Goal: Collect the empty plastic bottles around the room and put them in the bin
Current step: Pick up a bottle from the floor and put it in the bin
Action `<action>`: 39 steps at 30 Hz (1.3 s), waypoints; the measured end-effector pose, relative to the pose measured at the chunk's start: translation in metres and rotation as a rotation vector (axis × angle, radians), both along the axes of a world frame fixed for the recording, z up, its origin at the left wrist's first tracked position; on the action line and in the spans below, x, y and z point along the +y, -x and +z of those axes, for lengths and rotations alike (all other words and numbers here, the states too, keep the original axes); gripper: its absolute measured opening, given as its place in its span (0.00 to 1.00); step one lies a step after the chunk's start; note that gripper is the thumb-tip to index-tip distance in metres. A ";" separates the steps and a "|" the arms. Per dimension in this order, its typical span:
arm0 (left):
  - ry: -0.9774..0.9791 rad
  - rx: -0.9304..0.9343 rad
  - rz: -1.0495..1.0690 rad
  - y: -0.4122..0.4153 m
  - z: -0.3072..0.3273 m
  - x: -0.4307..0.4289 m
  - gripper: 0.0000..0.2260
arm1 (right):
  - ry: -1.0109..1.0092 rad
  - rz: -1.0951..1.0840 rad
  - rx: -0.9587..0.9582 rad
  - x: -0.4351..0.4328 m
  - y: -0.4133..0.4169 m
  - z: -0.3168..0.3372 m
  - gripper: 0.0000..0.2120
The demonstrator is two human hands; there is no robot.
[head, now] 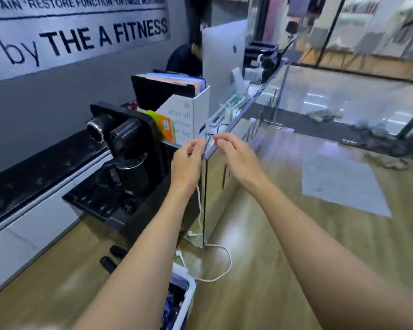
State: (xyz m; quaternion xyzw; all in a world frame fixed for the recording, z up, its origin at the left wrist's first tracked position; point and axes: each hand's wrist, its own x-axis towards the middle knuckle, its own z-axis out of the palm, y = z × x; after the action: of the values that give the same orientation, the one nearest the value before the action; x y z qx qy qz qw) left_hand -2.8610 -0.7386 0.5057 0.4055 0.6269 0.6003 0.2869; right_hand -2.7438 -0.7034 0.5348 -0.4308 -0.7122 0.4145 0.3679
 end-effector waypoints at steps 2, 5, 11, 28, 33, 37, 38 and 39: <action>-0.043 -0.017 -0.056 -0.035 0.018 0.013 0.14 | -0.031 -0.058 0.062 0.004 -0.038 0.019 0.12; -0.112 -0.029 -0.134 -0.094 0.040 0.031 0.12 | -0.078 -0.133 0.107 0.005 -0.101 0.039 0.11; -0.174 -0.078 -0.268 -0.241 0.072 0.055 0.14 | -0.139 -0.308 0.120 -0.001 -0.253 0.058 0.09; -0.128 -0.128 -0.861 -0.586 0.085 0.137 0.15 | -0.159 -0.860 0.147 0.024 -0.574 0.056 0.13; -0.110 -0.194 -1.011 -0.653 0.087 0.179 0.10 | -0.170 -1.001 0.136 0.054 -0.630 0.057 0.16; -0.108 -0.192 -1.083 -0.712 0.086 0.213 0.08 | -0.163 -1.112 0.140 0.076 -0.680 0.060 0.15; -0.093 -0.186 -1.103 -0.727 0.085 0.220 0.08 | -0.157 -1.139 0.140 0.081 -0.693 0.060 0.15; -0.083 -0.173 -1.124 -0.743 0.083 0.226 0.08 | -0.153 -1.164 0.140 0.085 -0.707 0.059 0.16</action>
State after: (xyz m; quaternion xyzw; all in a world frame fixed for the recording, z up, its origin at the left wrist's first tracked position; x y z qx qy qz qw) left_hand -2.1184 -0.5125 0.5891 0.6368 0.2650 0.4107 0.5963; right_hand -2.0369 -0.6179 0.5942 -0.6946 -0.3605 0.1193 0.6110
